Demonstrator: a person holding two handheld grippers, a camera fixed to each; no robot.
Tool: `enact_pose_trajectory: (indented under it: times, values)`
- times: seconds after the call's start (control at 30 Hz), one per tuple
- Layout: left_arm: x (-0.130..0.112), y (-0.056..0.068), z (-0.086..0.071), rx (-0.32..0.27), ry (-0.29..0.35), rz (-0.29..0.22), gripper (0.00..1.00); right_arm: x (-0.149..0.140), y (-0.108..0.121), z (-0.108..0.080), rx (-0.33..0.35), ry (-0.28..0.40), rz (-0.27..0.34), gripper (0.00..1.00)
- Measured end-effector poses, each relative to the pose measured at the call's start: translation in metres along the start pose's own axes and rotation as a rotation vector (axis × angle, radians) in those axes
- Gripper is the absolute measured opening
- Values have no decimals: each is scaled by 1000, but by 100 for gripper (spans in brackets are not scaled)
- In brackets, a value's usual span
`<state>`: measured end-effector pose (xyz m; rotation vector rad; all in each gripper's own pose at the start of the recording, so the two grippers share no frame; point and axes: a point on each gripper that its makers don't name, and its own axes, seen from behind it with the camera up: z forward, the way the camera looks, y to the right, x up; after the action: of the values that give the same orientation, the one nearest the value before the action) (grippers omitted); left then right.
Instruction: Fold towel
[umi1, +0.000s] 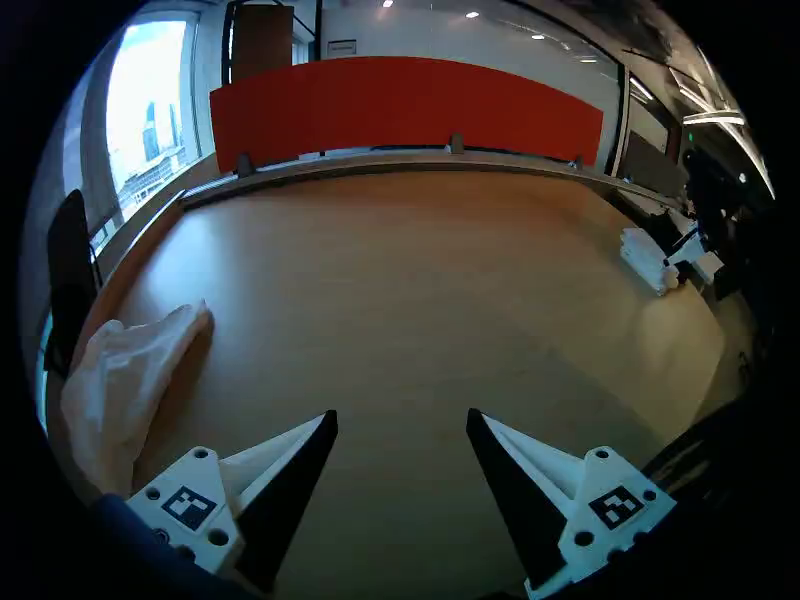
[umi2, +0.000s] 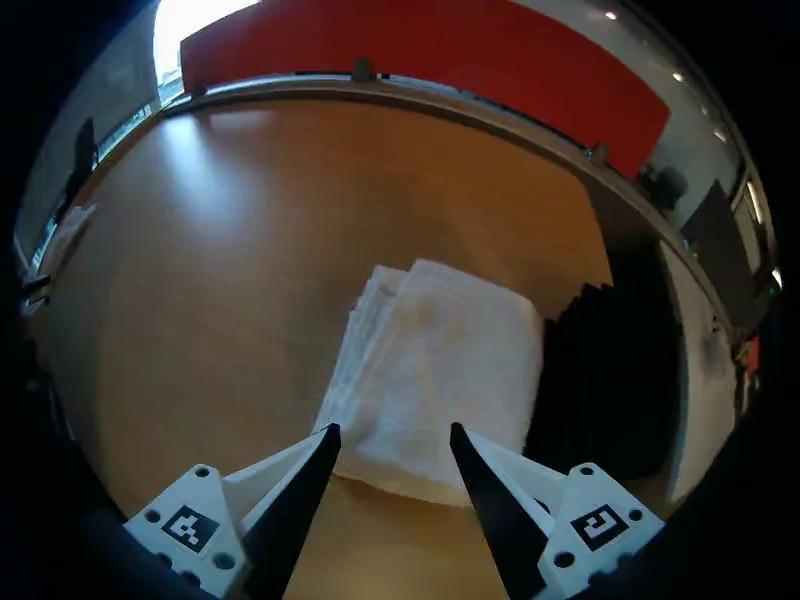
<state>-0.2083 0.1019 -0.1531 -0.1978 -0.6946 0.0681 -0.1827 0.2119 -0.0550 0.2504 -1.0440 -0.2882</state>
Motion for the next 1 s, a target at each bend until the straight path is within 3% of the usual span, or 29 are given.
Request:
enact_pose_trajectory:
  times: [0.17,0.33,0.63,0.9,1.0]
  values:
    - [1,-1,-1,2,3,-2,96,7,-13,3,24,10,-7,84]
    - [2,-2,-1,3,6,-4,96,6,-21,7,44,4,-11,78]
    - [0,-3,-1,4,1,-6,96,-2,-26,11,54,-15,-17,47]
    - [1,-1,1,0,2,-6,96,-8,-30,13,63,-25,-27,36]
    - [2,-2,1,0,2,-6,96,-9,-31,12,67,-27,-32,27]
